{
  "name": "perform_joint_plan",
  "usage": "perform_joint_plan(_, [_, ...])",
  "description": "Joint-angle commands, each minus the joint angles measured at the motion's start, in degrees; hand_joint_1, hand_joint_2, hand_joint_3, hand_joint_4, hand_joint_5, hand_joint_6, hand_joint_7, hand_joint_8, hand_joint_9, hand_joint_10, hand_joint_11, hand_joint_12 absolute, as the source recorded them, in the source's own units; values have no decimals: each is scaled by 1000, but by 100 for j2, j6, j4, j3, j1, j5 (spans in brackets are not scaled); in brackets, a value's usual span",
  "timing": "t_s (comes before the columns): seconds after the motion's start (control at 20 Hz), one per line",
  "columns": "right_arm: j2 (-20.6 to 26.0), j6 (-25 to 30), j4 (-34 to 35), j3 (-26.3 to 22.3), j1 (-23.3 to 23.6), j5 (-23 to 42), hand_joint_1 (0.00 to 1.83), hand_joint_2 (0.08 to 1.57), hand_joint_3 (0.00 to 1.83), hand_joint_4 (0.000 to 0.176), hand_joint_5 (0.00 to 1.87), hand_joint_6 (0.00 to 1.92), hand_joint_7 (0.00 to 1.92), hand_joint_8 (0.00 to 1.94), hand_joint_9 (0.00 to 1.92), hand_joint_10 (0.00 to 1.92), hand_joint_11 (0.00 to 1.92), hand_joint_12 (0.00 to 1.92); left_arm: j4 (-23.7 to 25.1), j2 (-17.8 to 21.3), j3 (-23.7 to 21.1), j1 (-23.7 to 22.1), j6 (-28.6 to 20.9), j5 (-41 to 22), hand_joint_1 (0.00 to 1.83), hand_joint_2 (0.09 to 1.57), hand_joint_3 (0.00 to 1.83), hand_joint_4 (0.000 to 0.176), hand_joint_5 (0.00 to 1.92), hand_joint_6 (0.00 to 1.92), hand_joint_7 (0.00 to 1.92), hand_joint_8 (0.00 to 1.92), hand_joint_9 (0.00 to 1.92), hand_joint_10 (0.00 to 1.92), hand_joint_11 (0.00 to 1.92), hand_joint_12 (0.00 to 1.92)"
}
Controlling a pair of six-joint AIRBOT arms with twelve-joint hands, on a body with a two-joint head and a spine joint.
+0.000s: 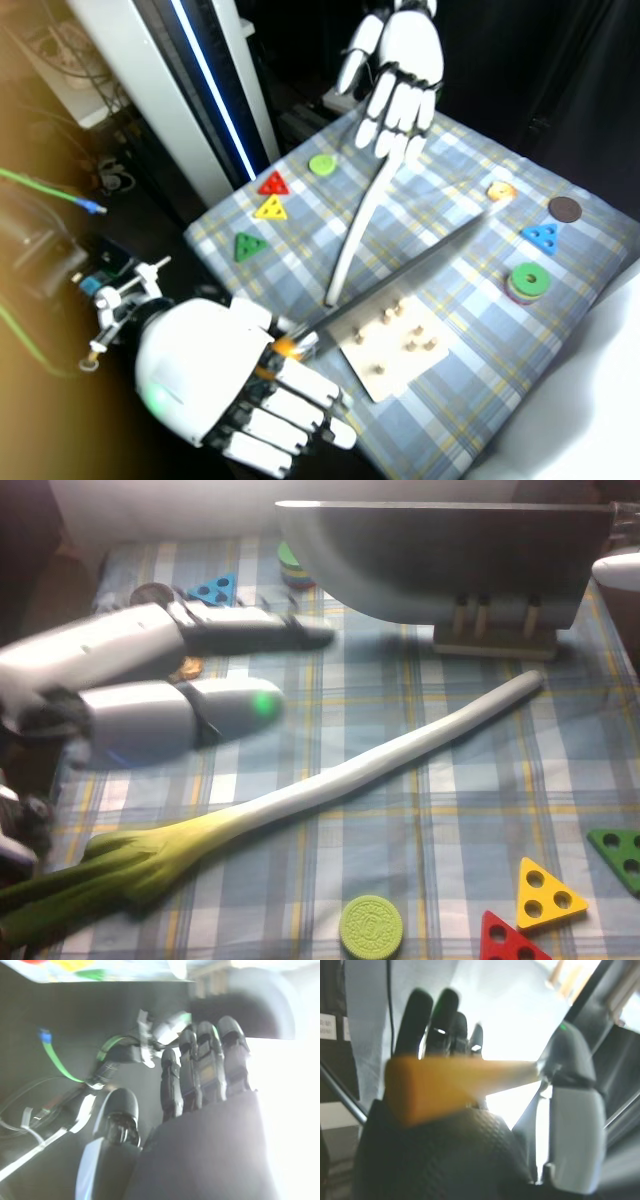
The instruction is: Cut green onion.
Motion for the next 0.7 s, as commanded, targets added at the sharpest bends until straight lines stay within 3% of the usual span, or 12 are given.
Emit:
perform_joint_plan(0.0, [140, 28, 52, -17, 55, 1088, 709, 844, 0, 168, 0, 0, 32, 1, 43, 23, 0, 656, -241, 41, 21, -30, -10, -988, 43, 1467, 7, 137, 339, 2, 292, 5, 224, 1, 0, 548])
perform_joint_plan(0.05, [254, 28, -9, -131, 36, 1265, 754, 831, 0, 174, 0, 0, 6, 0, 8, 4, 0, 455, -540, 113, 81, 7, 53, -1182, 8, 1473, 6, 134, 283, 0, 240, 1, 200, 0, 0, 580])
perform_joint_plan(0.1, [377, 28, -58, -249, -14, 1467, 763, 830, 0, 176, 0, 0, 0, 0, 1, 0, 0, 383, -875, 162, 139, 67, 151, -1409, 1, 1474, 6, 133, 271, 0, 229, 0, 195, 0, 0, 587])
perform_joint_plan(0.15, [460, 27, -79, -318, -75, 1565, 808, 848, 2, 176, 0, 0, 0, 0, 11, 2, 0, 436, -1080, 193, 180, 135, 161, -1572, 0, 1438, 0, 121, 279, 2, 345, 24, 283, 23, 0, 422])
perform_joint_plan(0.2, [532, 28, -81, -377, -138, 1656, 805, 849, 1, 176, 0, 0, 0, 0, 1, 0, 0, 374, -1245, 238, 193, 201, 163, -1740, 0, 1436, 0, 96, 325, 7, 409, 19, 314, 18, 0, 366])
perform_joint_plan(0.25, [622, 37, -80, -469, -231, 1852, 801, 854, 0, 176, 0, 0, 0, 0, 0, 0, 0, 496, -1438, 312, 184, 290, 186, -1984, 43, 1430, 0, 29, 446, 13, 459, 10, 421, 24, 0, 449])
perform_joint_plan(0.3, [712, 66, -81, -585, -333, 2163, 796, 857, 0, 176, 0, 0, 0, 0, 0, 0, 0, 607, -1600, 385, 171, 372, 186, -2272, 45, 1451, 2, 0, 468, 4, 431, 9, 407, 7, 0, 578])
perform_joint_plan(0.4, [936, 89, -125, -919, -638, 2928, 854, 871, 2, 176, 0, 0, 0, 0, 0, 0, 0, 413, -1865, 520, 133, 526, 185, -2913, 237, 1441, 0, 0, 403, 0, 344, 4, 282, 3, 0, 640])
perform_joint_plan(0.45, [1044, 89, -130, -1102, -867, 3321, 757, 843, 0, 176, 0, 0, 0, 0, 0, 0, 0, 245, -1963, 543, 115, 592, 184, -3226, 272, 1404, 0, 15, 307, 0, 316, 1, 265, 2, 0, 607])
perform_joint_plan(0.5, [1115, 95, -129, -1263, -1135, 3676, 714, 811, 0, 176, 0, 0, 0, 0, 0, 0, 0, 48, -2032, 548, 89, 664, 181, -3503, 413, 1361, 0, 0, 325, 6, 339, 5, 284, 5, 0, 547])
perform_joint_plan(0.55, [1137, 116, -127, -1374, -1395, 3985, 725, 824, 1, 176, 0, 0, 0, 0, 0, 0, 0, 9, -2062, 549, 59, 721, 168, -3743, 623, 1299, 0, 0, 360, 6, 368, 5, 331, 10, 0, 663])
perform_joint_plan(0.65, [1133, 354, -125, -1555, -1972, 4688, 734, 807, 0, 176, 0, 0, 44, 17, 15, 6, 0, 0, -2075, 555, 0, 886, 5, -4227, 499, 1245, 0, 0, 296, 1, 321, 0, 303, 3, 0, 705])
